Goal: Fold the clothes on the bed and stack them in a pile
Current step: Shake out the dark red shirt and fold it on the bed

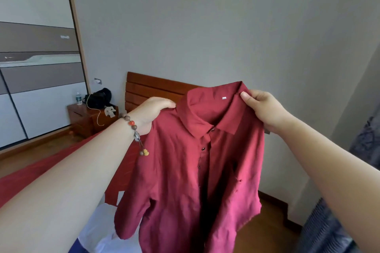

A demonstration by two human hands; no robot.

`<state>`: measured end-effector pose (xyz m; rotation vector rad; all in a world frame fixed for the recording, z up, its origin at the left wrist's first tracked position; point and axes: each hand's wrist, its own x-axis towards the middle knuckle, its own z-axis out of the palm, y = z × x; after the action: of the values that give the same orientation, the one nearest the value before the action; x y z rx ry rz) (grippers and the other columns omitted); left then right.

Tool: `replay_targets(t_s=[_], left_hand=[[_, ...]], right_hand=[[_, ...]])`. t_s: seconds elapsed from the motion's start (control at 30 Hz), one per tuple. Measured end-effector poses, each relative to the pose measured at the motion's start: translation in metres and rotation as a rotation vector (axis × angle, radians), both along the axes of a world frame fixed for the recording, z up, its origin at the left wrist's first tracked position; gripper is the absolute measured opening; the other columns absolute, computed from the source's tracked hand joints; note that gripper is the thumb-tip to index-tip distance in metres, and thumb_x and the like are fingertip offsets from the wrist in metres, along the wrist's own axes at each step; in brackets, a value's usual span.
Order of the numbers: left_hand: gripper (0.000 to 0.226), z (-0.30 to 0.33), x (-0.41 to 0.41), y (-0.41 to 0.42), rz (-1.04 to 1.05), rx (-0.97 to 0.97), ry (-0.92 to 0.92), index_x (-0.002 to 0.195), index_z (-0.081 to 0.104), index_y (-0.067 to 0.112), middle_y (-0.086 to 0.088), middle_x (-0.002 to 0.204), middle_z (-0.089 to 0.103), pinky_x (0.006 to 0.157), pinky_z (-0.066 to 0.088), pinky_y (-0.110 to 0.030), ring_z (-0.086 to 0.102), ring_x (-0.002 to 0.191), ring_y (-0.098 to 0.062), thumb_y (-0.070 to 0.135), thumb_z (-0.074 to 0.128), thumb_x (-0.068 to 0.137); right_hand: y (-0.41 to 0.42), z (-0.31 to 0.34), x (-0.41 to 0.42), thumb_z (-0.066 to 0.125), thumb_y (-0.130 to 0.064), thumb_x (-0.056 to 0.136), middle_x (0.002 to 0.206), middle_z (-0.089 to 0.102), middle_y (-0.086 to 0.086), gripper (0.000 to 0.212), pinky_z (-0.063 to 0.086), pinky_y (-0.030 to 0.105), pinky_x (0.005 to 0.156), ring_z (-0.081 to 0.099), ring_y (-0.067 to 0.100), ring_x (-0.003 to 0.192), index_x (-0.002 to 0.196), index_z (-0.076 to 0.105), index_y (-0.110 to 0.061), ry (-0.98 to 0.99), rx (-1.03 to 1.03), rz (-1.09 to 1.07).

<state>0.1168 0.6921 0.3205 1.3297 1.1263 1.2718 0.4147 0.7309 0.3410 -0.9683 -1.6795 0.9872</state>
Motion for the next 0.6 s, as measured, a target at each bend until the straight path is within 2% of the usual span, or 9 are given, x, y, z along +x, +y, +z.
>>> replay_targets(t_s=[0.07,0.13,0.2,0.3,0.33,0.4,0.47,0.53,0.6], left_hand=[[0.019,0.002,-0.002,-0.004,-0.19,-0.073,-0.069,0.089,0.076,0.003,-0.017,0.095,0.072,0.092,0.054,-0.038,0.069,0.087,-0.027,0.011,0.068,0.074],[0.026,0.0,0.0,-0.007,-0.319,-0.071,0.03,0.093,0.076,0.004,-0.015,0.098,0.073,0.082,0.058,-0.033,0.071,0.089,-0.024,0.01,0.078,0.069],[0.028,-0.003,0.005,-0.007,-0.354,-0.055,0.065,0.092,0.078,0.008,-0.011,0.096,0.075,0.075,0.057,-0.027,0.072,0.086,-0.019,0.013,0.079,0.065],[0.022,-0.006,0.016,0.001,-0.212,-0.021,0.007,0.088,0.076,0.004,-0.012,0.091,0.075,0.076,0.058,-0.03,0.071,0.081,-0.019,0.017,0.074,0.071],[0.028,-0.008,0.021,0.004,-0.114,0.008,0.024,0.09,0.073,-0.002,-0.015,0.091,0.074,0.079,0.057,-0.033,0.069,0.08,-0.022,0.02,0.076,0.073],[0.042,-0.012,0.037,0.009,0.124,0.115,0.162,0.087,0.064,-0.013,-0.015,0.079,0.065,0.07,0.047,-0.031,0.058,0.072,-0.021,0.026,0.077,0.078],[0.046,-0.015,0.061,0.01,0.33,0.278,0.342,0.067,0.055,-0.01,-0.009,0.061,0.046,0.057,0.029,-0.028,0.041,0.06,-0.015,0.029,0.074,0.083],[0.045,-0.014,0.088,0.007,0.404,0.387,0.433,0.059,0.053,-0.003,-0.012,0.054,0.041,0.054,0.027,-0.032,0.036,0.055,-0.013,0.029,0.071,0.084],[0.043,-0.012,0.112,0.005,0.398,0.424,0.442,0.058,0.051,0.0,-0.014,0.053,0.042,0.054,0.029,-0.032,0.036,0.053,-0.014,0.029,0.069,0.085]], right_hand=[[-0.001,0.003,0.01,0.052,-0.018,0.099,0.073,0.074,0.002,0.022,0.053,0.019,0.051,0.069,0.009,0.06,0.09,0.069,-0.009,0.029,-0.054,0.103],[0.0,0.006,0.021,0.057,-0.016,0.092,0.08,0.075,0.005,0.017,0.056,0.022,0.058,0.071,0.012,0.068,0.088,0.073,-0.011,0.057,-0.12,0.225],[0.001,0.007,0.03,0.062,-0.014,0.082,0.094,0.074,0.011,0.021,0.059,0.028,0.069,0.071,0.017,0.078,0.099,0.073,-0.008,0.038,-0.2,0.324],[0.006,0.003,0.035,0.068,-0.015,0.078,0.104,0.069,0.019,0.045,0.058,0.038,0.081,0.07,0.024,0.083,0.116,0.06,0.007,-0.021,-0.235,0.272],[0.007,0.0,0.033,0.071,-0.015,0.079,0.102,0.07,0.018,0.043,0.058,0.04,0.081,0.069,0.025,0.083,0.114,0.06,0.007,-0.037,-0.188,0.182],[0.009,-0.007,0.023,0.075,-0.016,0.082,0.087,0.071,0.012,0.024,0.056,0.038,0.076,0.066,0.025,0.077,0.096,0.065,0.002,-0.14,0.009,-0.094],[0.009,-0.014,0.01,0.075,-0.019,0.083,0.07,0.064,0.002,0.02,0.047,0.031,0.064,0.057,0.019,0.067,0.074,0.059,-0.011,-0.239,0.202,-0.33],[0.004,-0.021,-0.006,0.074,-0.02,0.082,0.071,0.064,0.004,0.023,0.046,0.032,0.064,0.056,0.021,0.066,0.072,0.054,-0.016,-0.203,0.235,-0.348],[-0.003,-0.025,-0.019,0.072,-0.022,0.083,0.071,0.064,0.004,0.022,0.046,0.033,0.061,0.056,0.02,0.063,0.072,0.054,-0.017,-0.144,0.183,-0.284]])
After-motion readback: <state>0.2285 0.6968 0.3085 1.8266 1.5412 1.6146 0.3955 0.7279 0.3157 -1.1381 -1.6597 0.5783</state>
